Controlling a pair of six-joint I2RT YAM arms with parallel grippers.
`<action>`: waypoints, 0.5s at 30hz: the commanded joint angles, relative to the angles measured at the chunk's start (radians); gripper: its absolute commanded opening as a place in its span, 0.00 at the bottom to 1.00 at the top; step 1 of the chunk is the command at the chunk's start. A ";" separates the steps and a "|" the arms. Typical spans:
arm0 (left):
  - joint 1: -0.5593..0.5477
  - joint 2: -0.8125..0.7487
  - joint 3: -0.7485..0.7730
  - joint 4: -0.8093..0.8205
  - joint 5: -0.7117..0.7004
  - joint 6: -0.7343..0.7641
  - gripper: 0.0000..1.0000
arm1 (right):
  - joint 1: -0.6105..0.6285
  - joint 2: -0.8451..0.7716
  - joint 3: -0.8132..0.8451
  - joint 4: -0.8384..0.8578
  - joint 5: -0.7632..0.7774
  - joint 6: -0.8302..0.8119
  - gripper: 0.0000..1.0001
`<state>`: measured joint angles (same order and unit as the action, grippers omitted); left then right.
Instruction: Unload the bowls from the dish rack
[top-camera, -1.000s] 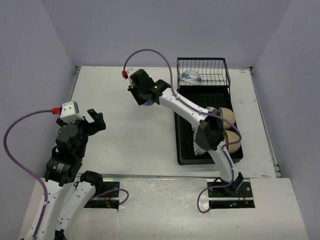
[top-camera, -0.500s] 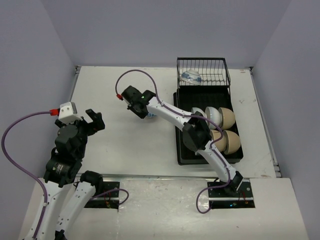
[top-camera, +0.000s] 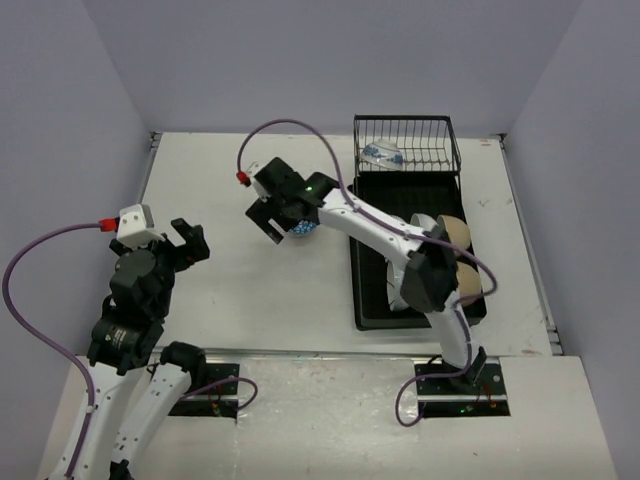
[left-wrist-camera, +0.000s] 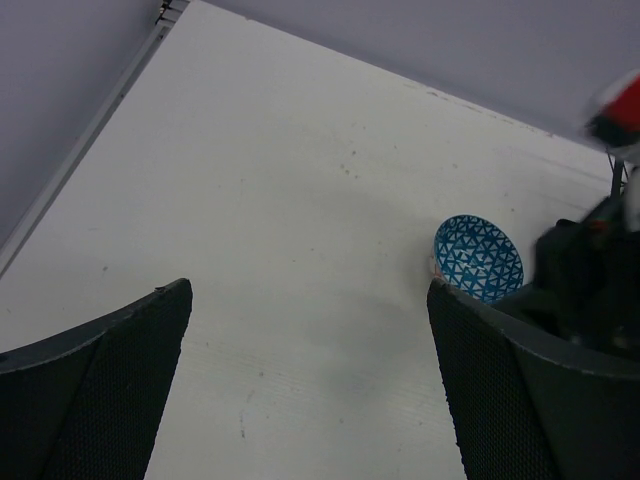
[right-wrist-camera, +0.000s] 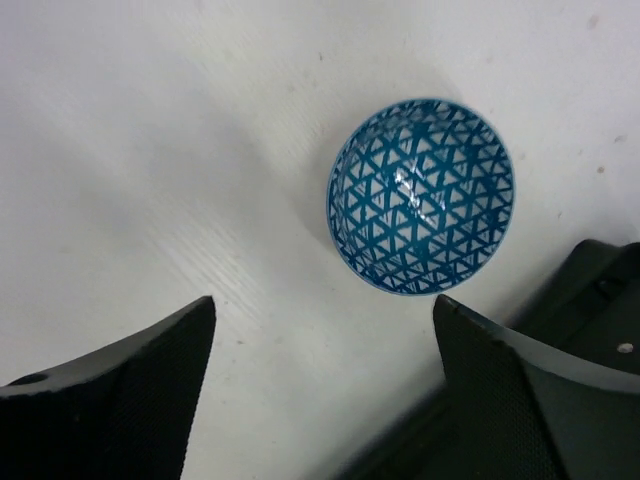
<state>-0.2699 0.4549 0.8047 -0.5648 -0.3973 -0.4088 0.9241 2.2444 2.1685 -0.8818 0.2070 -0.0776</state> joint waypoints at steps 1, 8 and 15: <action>-0.005 -0.008 0.010 0.003 -0.018 -0.008 1.00 | -0.068 -0.385 -0.155 0.180 -0.141 0.163 0.93; -0.005 -0.009 0.008 0.009 -0.008 -0.013 1.00 | -0.548 -0.891 -0.909 0.898 -0.446 0.762 0.99; -0.005 0.117 0.004 0.154 0.364 -0.221 1.00 | -0.576 -1.094 -1.045 0.816 -0.177 0.710 0.99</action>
<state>-0.2699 0.5129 0.8055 -0.5388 -0.2440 -0.4938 0.3519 1.2068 1.1702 -0.1055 -0.0540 0.5747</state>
